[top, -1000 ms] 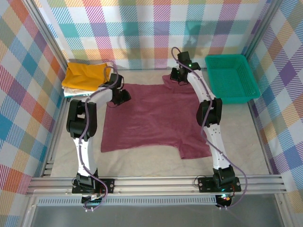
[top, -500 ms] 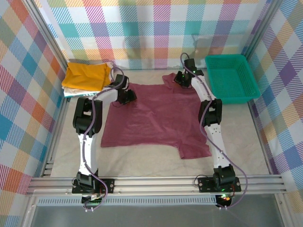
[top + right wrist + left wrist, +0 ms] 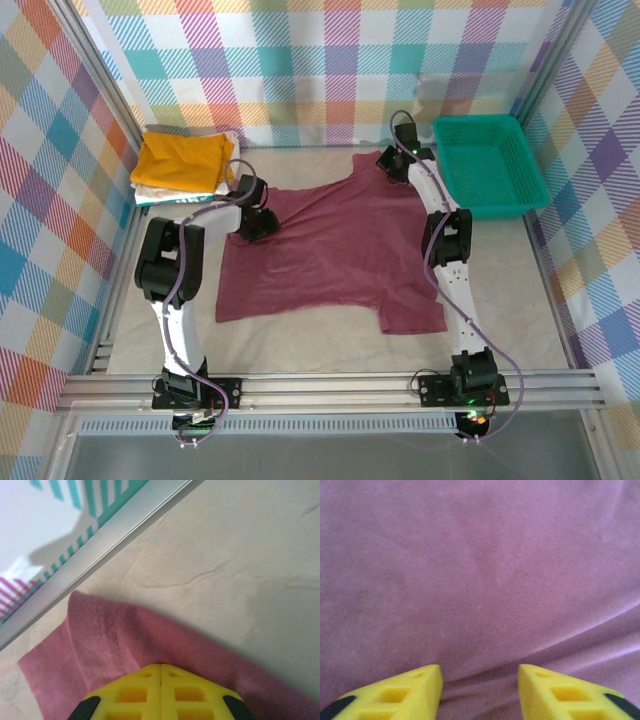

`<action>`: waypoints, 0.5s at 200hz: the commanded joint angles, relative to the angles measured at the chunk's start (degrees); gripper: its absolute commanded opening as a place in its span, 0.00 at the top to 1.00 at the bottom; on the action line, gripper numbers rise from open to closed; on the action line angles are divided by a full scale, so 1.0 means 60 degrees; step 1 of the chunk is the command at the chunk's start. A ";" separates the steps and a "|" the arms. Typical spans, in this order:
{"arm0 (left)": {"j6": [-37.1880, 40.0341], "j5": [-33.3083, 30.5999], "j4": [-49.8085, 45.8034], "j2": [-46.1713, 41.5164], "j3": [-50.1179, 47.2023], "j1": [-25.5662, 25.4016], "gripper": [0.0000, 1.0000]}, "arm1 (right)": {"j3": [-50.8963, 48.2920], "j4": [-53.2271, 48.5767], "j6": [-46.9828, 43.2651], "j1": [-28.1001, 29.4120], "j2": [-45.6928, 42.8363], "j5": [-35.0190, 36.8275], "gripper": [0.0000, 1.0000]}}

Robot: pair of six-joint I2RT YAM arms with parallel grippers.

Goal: Fold and stack the t-shirts

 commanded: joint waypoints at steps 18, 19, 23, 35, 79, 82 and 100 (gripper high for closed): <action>0.0298 -0.0879 -0.0769 -0.0708 -0.0528 0.0143 0.41 | 0.0026 -0.0030 0.0022 -0.0289 -0.0403 0.0573 1.00; 0.0317 -0.0879 -0.0762 -0.0703 -0.0513 0.0143 0.41 | 0.0035 -0.0012 0.0003 -0.0286 -0.0416 0.0561 1.00; 0.0393 -0.0869 -0.0744 -0.0666 -0.0422 0.0143 0.40 | 0.0054 0.0034 -0.0074 -0.0283 -0.0488 0.0505 1.00; 0.0672 -0.0772 -0.0741 -0.0505 -0.0008 0.0143 0.38 | 0.0071 0.0207 -0.0346 -0.0256 -0.0784 0.0258 1.00; 0.1214 -0.0589 -0.1328 0.0357 0.2669 0.0254 0.41 | -0.0450 0.0050 -0.1388 0.0026 -0.2604 -0.0602 0.92; 0.1216 -0.0524 -0.1399 0.0465 0.2863 0.0279 0.41 | -0.0614 0.0047 -0.1448 0.0069 -0.2784 -0.0618 0.92; 0.1262 -0.0651 -0.2323 0.1437 0.4704 0.0376 0.43 | -0.1833 0.0168 -0.1662 0.0314 -0.3825 -0.0759 0.90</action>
